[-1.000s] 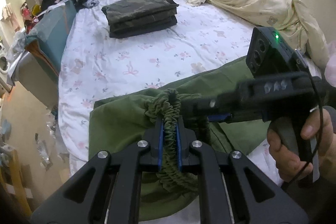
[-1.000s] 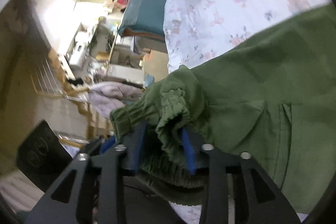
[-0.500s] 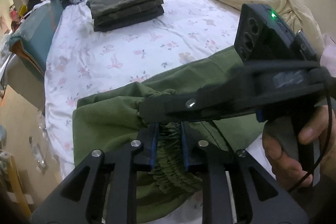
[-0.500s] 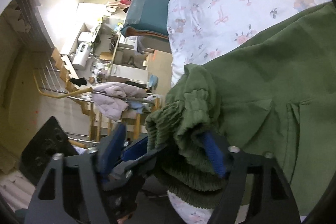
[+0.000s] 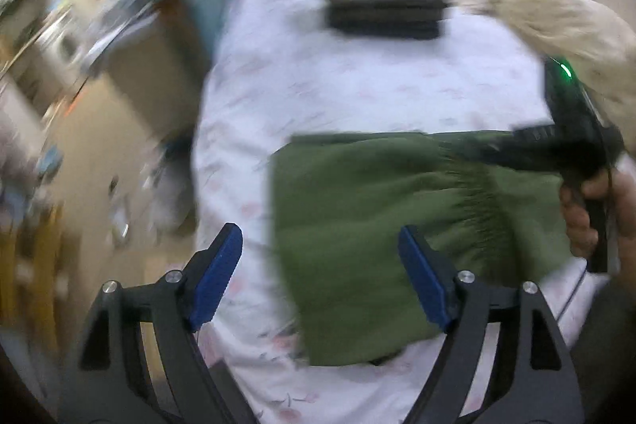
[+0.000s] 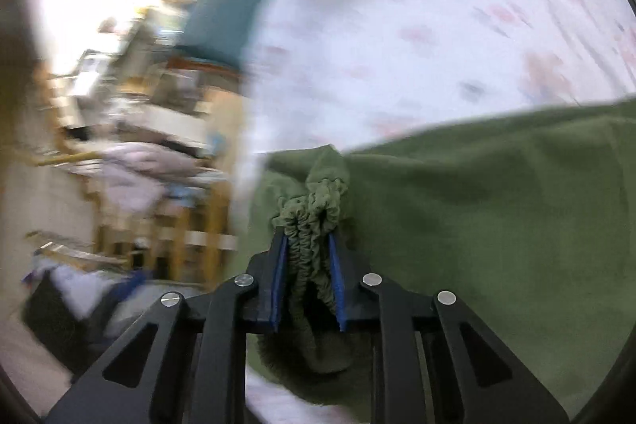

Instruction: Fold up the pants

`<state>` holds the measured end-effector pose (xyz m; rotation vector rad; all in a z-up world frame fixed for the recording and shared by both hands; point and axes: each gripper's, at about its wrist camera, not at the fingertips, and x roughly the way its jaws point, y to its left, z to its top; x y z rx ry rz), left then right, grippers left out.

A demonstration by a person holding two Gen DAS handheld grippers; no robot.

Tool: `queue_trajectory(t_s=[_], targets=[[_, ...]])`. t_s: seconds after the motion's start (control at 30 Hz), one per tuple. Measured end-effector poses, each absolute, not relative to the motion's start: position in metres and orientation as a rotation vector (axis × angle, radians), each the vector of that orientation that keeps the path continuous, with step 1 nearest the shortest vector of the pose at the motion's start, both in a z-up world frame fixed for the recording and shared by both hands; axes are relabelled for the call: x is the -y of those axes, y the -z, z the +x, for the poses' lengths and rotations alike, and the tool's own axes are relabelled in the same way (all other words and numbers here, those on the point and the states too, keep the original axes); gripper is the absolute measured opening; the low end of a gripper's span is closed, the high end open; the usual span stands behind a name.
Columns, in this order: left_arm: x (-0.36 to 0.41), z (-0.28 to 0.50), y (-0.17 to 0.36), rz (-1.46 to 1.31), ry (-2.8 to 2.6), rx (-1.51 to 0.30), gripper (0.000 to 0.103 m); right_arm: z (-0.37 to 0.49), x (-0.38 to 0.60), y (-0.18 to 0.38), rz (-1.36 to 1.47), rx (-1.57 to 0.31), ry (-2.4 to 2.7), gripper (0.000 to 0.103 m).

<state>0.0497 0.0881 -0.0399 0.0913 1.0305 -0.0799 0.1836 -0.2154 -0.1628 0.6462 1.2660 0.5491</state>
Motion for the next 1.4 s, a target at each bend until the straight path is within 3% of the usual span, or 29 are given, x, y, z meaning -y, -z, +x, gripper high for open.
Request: queue_trajectory(t_s=[0.13, 0.2, 0.33, 0.37, 0.47, 0.5, 0.57, 0.63, 0.67, 0.7, 0.77, 0.87, 0.97, 1.0, 1.07, 1.13, 1.17, 1.2, 1.4], targets=[[-0.091, 0.073, 0.073, 0.078, 0.036, -1.161, 0.078, 0.189, 0.226, 0.195, 0.649, -1.321, -0.479, 0.029], [-0.085, 0.087, 0.09, 0.061, 0.052, -1.203, 0.078, 0.185, 0.231, 0.191, 0.676, -1.299, -0.475, 0.044], [-0.061, 0.109, 0.132, 0.109, 0.084, -1.32, 0.077, 0.167, 0.241, 0.165, 0.661, -1.261, -0.437, 0.05], [-0.059, 0.111, 0.138, 0.117, 0.076, -1.331, 0.077, 0.155, 0.241, 0.155, 0.663, -1.254, -0.447, 0.055], [-0.061, 0.107, 0.145, 0.097, 0.079, -1.336, 0.077, 0.118, 0.232, 0.14, 0.661, -1.229, -0.53, 0.088], [-0.062, 0.106, 0.145, 0.087, 0.079, -1.336, 0.077, 0.108, 0.224, 0.139, 0.653, -1.225, -0.565, 0.089], [-0.063, 0.106, 0.145, 0.07, 0.078, -1.335, 0.077, 0.098, 0.2, 0.144, 0.596, -1.242, -0.599, 0.086], [-0.064, 0.106, 0.146, 0.067, 0.075, -1.335, 0.077, 0.096, 0.178, 0.159, 0.541, -1.272, -0.579, 0.058], [-0.065, 0.106, 0.145, 0.068, 0.069, -1.335, 0.077, 0.098, 0.172, 0.17, 0.554, -1.314, -0.578, 0.029], [-0.066, 0.106, 0.145, 0.063, 0.065, -1.34, 0.077, 0.097, 0.17, 0.176, 0.589, -1.334, -0.579, 0.011], [-0.068, 0.105, 0.144, 0.05, 0.063, -1.343, 0.077, 0.09, 0.172, 0.164, 0.657, -1.298, -0.614, 0.008], [-0.074, 0.103, 0.137, 0.021, 0.072, -1.317, 0.077, 0.08, 0.177, 0.143, 0.69, -1.256, -0.644, 0.008], [-0.076, 0.104, 0.141, 0.027, 0.068, -1.337, 0.077, 0.085, 0.181, 0.178, 0.672, -1.364, -0.542, 0.009], [-0.079, 0.104, 0.139, 0.017, 0.061, -1.347, 0.077, 0.087, 0.181, 0.19, 0.667, -1.402, -0.507, 0.017], [-0.09, 0.097, 0.124, -0.043, 0.053, -1.322, 0.077, 0.087, 0.186, 0.196, 0.724, -1.442, -0.494, 0.021], [-0.109, 0.085, 0.105, -0.119, 0.019, -1.286, 0.077, 0.089, 0.186, 0.174, 0.656, -1.43, -0.511, 0.043], [-0.119, 0.08, 0.101, -0.164, 0.009, -1.285, 0.077, 0.093, 0.185, 0.156, 0.582, -1.403, -0.52, 0.062], [-0.13, 0.073, 0.101, -0.222, -0.002, -1.296, 0.077, 0.099, 0.184, 0.139, 0.511, -1.373, -0.545, 0.073], [-0.148, 0.044, 0.133, -0.413, -0.08, -1.39, 0.077, 0.185, 0.133, 0.065, 0.114, -1.242, -0.708, 0.073]])
